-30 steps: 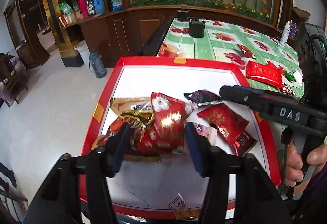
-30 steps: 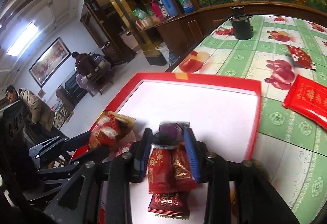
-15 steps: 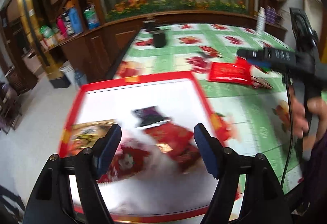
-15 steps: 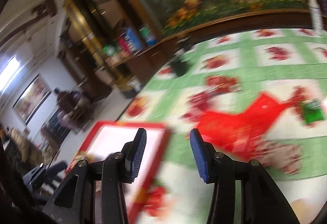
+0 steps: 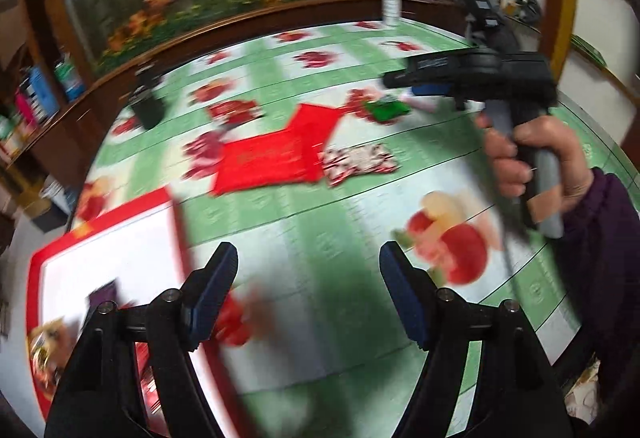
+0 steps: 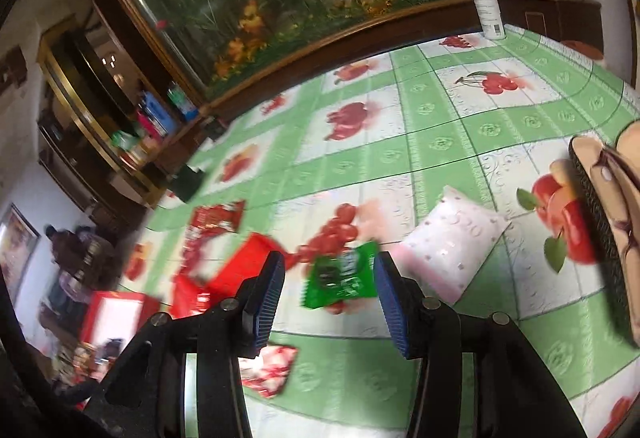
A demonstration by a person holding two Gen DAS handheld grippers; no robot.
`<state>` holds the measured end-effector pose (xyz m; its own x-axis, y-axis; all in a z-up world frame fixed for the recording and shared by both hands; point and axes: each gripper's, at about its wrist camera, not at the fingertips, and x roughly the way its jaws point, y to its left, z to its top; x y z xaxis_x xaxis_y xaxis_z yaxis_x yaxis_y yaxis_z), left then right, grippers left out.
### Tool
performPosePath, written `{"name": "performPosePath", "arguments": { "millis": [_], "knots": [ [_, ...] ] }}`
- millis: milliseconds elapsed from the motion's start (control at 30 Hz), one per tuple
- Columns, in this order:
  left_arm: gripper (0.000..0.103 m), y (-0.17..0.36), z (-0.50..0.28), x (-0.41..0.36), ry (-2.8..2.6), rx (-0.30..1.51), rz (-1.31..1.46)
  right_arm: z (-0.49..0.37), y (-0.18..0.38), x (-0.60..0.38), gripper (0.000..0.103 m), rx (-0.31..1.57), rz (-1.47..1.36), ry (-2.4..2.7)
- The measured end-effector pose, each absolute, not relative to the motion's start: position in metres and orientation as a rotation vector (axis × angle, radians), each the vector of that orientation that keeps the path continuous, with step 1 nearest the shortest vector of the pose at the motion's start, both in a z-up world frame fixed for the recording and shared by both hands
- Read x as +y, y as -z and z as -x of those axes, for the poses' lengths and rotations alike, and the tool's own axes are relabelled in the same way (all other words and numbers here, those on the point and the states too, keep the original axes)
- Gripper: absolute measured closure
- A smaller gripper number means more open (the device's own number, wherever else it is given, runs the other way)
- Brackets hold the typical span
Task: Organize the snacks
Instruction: 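Grasp the green snack packet with right tool while left tool moves toward the red-white patterned packet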
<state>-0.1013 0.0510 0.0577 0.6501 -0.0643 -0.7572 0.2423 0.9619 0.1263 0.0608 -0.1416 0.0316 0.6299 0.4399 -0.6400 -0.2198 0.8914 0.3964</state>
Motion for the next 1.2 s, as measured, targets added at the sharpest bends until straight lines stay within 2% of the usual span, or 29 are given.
{"name": "performPosePath", "arguments": {
  "millis": [267, 467, 533, 567, 633, 933, 1200],
  "knots": [
    [0.030, -0.049, 0.090, 0.036, 0.200, 0.894, -0.202, -0.068, -0.012, -0.117, 0.053, 0.878, -0.126, -0.308],
    [0.030, -0.044, 0.088, 0.037, 0.193, 0.929, -0.174, -0.068, -0.009, -0.109, 0.057, 0.869, -0.040, -0.272],
    [0.030, -0.043, 0.087, 0.034, 0.195, 0.937, -0.178, -0.067, -0.008, -0.107, 0.070, 0.861, -0.006, -0.239],
    [0.030, -0.043, 0.086, 0.034, 0.198, 0.939, -0.179, -0.068, -0.009, -0.109, 0.081, 0.861, -0.004, -0.228],
    [0.030, -0.044, 0.083, 0.032, 0.211, 0.943, -0.176, -0.071, -0.009, -0.118, 0.085, 0.874, -0.049, -0.228],
    [0.030, -0.045, 0.041, 0.012, 0.285, 0.920, -0.236, -0.081, -0.011, -0.159, 0.086, 0.947, -0.242, -0.220],
    [0.030, -0.031, 0.008, -0.016, 0.468, 0.978, -0.458, -0.082, -0.010, -0.173, 0.086, 0.975, -0.328, -0.215]
  ]
}}
